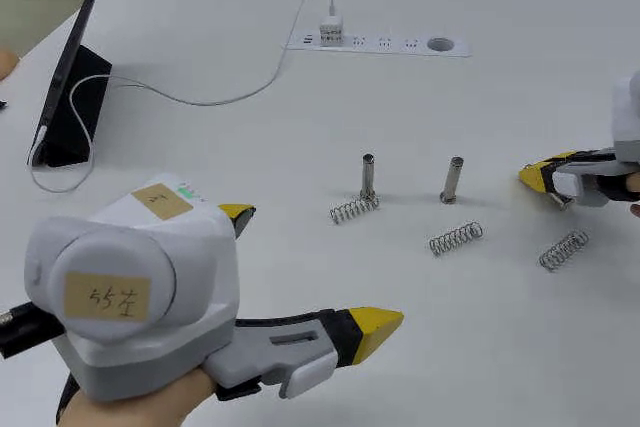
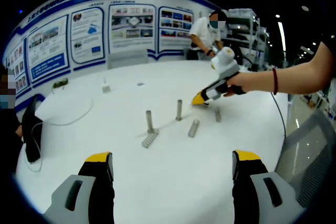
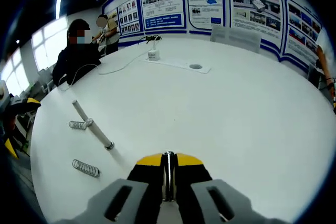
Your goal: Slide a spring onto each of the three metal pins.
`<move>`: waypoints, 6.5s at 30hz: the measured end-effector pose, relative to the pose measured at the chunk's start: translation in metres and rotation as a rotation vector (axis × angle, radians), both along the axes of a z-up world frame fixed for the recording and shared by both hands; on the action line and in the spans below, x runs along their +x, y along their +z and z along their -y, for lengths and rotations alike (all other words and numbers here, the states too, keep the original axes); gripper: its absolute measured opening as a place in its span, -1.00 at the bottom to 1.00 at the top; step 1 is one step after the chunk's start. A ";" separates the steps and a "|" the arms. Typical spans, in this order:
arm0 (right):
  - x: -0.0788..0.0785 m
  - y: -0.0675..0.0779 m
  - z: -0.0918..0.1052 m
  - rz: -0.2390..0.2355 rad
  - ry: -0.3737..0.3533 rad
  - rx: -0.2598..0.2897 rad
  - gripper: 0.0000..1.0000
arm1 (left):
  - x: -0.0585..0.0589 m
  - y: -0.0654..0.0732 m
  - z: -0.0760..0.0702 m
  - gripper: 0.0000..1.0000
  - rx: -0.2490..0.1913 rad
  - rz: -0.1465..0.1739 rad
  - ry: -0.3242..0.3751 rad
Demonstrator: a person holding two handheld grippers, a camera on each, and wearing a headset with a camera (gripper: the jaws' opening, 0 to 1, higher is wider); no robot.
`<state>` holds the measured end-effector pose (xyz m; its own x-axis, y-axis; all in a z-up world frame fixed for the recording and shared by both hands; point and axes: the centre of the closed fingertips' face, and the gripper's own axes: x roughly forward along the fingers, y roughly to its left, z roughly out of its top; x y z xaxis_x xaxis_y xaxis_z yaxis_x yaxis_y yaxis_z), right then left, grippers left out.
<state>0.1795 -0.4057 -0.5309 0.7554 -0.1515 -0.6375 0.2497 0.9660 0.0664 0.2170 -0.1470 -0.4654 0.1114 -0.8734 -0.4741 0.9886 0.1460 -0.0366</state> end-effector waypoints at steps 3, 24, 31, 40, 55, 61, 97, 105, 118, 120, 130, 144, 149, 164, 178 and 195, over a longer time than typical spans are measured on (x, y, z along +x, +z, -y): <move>-0.001 0.007 -0.001 0.016 -0.007 0.005 -0.83 | -0.001 0.001 0.000 0.92 -0.003 0.003 -0.004; -0.018 0.035 -0.015 0.055 0.019 -0.019 -0.83 | 0.000 0.006 0.003 0.89 -0.016 0.037 -0.015; -0.025 0.037 -0.020 0.041 0.027 -0.032 -0.83 | -0.003 0.006 0.004 0.90 -0.018 0.041 -0.027; -0.028 0.036 -0.026 0.022 0.049 -0.060 -0.83 | -0.005 0.006 0.004 0.88 -0.017 0.046 -0.038; -0.032 0.037 -0.029 0.010 0.034 -0.051 -0.81 | -0.002 0.008 0.004 0.84 -0.022 0.052 -0.027; -0.032 0.043 -0.031 0.030 0.045 -0.068 -0.61 | -0.001 0.006 0.004 0.80 -0.009 0.074 -0.031; -0.063 0.077 -0.111 0.204 0.224 -0.033 0.19 | 0.035 -0.032 0.026 0.12 0.102 0.150 -0.177; -0.063 0.071 -0.121 0.212 0.241 -0.003 0.21 | 0.050 -0.038 0.045 -0.11 0.058 0.136 -0.196; -0.058 0.066 -0.127 0.246 0.206 0.045 0.19 | 0.059 -0.056 0.068 -0.42 0.063 0.118 -0.252; -0.057 0.066 -0.127 0.250 0.200 0.048 0.20 | 0.060 -0.057 0.070 -0.42 0.062 0.101 -0.256; -0.056 0.064 -0.127 0.253 0.177 0.065 0.20 | 0.061 -0.065 0.074 -0.58 0.085 0.084 -0.285; -0.057 0.060 -0.126 0.248 0.164 0.077 0.18 | 0.057 -0.072 0.077 -0.72 0.111 0.067 -0.345; -0.057 0.063 -0.125 0.254 0.159 0.072 0.17 | 0.056 -0.072 0.078 -0.75 0.111 0.063 -0.357; -0.057 0.063 -0.127 0.247 0.154 0.081 0.12 | 0.053 -0.069 0.069 -0.80 0.120 0.075 -0.370; -0.045 0.079 -0.134 0.333 0.140 0.159 0.06 | 0.030 -0.036 0.058 -0.80 -0.003 0.035 -0.324; -0.012 0.112 -0.159 0.515 0.124 0.356 -0.09 | -0.004 0.023 0.059 -0.80 -0.205 -0.039 -0.308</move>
<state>0.1675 -0.2472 -0.4189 0.9769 0.1108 -0.1828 -0.0120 0.8822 0.4707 0.2128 -0.2063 -0.4427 -0.1860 -0.9406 -0.2842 0.9823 -0.1722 -0.0732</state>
